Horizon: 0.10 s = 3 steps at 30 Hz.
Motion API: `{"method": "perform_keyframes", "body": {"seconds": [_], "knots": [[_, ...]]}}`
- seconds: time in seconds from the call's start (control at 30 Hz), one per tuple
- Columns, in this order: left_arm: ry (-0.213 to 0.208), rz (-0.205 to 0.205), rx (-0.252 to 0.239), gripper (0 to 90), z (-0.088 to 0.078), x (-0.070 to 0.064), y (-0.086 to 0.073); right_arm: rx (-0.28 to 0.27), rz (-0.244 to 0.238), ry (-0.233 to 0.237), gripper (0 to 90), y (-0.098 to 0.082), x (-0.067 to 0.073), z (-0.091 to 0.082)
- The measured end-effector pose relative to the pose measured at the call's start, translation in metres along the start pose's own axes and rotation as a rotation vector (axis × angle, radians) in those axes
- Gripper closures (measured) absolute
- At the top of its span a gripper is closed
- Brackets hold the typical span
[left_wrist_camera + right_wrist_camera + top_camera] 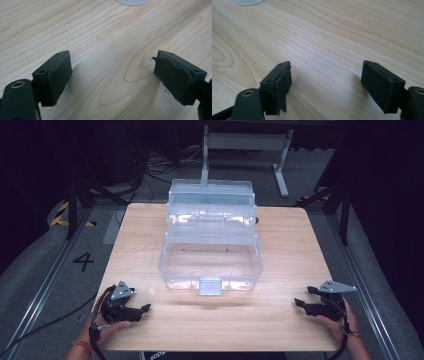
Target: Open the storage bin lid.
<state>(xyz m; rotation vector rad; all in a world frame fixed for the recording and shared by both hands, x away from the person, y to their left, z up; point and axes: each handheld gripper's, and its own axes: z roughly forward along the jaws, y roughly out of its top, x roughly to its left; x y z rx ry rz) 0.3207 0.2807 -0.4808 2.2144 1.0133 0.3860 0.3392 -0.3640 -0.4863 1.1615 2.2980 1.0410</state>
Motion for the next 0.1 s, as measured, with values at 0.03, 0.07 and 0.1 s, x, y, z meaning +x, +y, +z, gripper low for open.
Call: {"method": "perform_keyframes", "body": {"seconds": [0.03, 0.07, 0.1], "knots": [[0.001, -0.001, -0.001, 15.3, 0.0001, 0.0000, 0.0000, 0.000, 0.000, 0.000, 24.3, 0.0000, 0.0000, 0.0000], [0.002, -0.005, -0.003, 15.3, 0.0004, -0.0002, 0.0001, 0.000, 0.000, -0.001, 24.2, 0.0000, -0.0001, 0.0001], [0.008, -0.011, -0.009, 15.3, 0.0012, -0.0006, 0.0002, 0.000, 0.001, -0.001, 24.2, 0.0000, -0.0001, 0.0001]]}}
